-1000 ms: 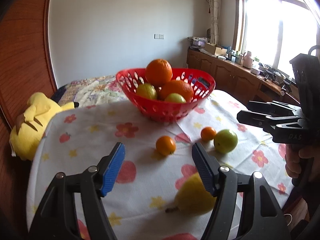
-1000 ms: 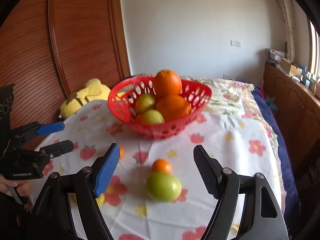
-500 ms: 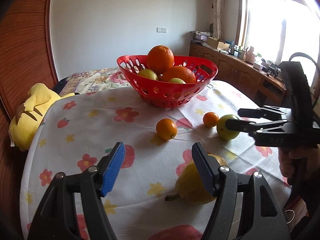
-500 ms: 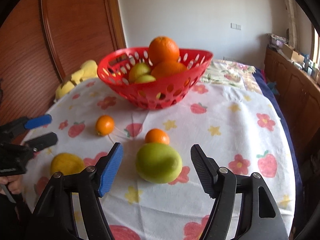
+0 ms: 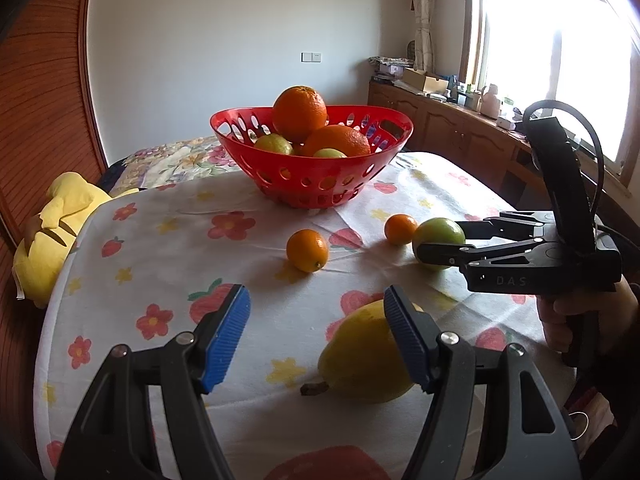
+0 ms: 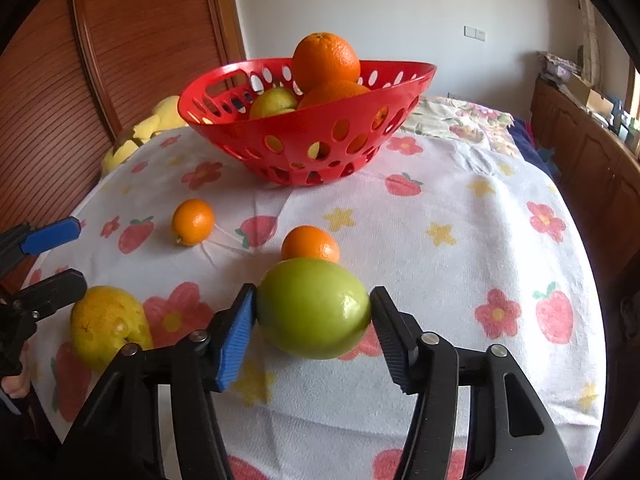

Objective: Organize fruits
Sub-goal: 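Close the right tool on the green citrus while the left tool closes on the pomelo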

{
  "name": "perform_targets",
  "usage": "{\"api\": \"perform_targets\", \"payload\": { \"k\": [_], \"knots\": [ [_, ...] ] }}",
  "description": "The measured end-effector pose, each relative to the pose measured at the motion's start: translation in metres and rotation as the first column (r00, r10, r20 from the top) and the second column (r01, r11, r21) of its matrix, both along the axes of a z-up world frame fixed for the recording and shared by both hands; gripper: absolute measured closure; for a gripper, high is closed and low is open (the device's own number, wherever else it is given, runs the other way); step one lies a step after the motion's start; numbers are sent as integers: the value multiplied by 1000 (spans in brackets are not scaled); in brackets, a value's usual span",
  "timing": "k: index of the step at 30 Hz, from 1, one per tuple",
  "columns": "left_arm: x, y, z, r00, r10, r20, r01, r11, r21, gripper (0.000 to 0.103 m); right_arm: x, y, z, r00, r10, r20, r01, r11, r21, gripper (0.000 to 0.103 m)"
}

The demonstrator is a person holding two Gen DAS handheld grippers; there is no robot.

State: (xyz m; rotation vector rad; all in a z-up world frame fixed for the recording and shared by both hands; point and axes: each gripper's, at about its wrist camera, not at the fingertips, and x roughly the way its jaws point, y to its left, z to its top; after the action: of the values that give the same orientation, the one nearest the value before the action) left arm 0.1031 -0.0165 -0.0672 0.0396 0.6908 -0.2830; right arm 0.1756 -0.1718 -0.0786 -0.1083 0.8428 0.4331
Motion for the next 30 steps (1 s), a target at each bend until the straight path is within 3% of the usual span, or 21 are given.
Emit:
{"api": "perform_targets", "payload": {
  "k": [30],
  "knots": [
    [-9,-30,-3,998,-57,-26,59,997,59,32,-60,-31,1,998,-35,47,33,998,50,45]
  ]
}}
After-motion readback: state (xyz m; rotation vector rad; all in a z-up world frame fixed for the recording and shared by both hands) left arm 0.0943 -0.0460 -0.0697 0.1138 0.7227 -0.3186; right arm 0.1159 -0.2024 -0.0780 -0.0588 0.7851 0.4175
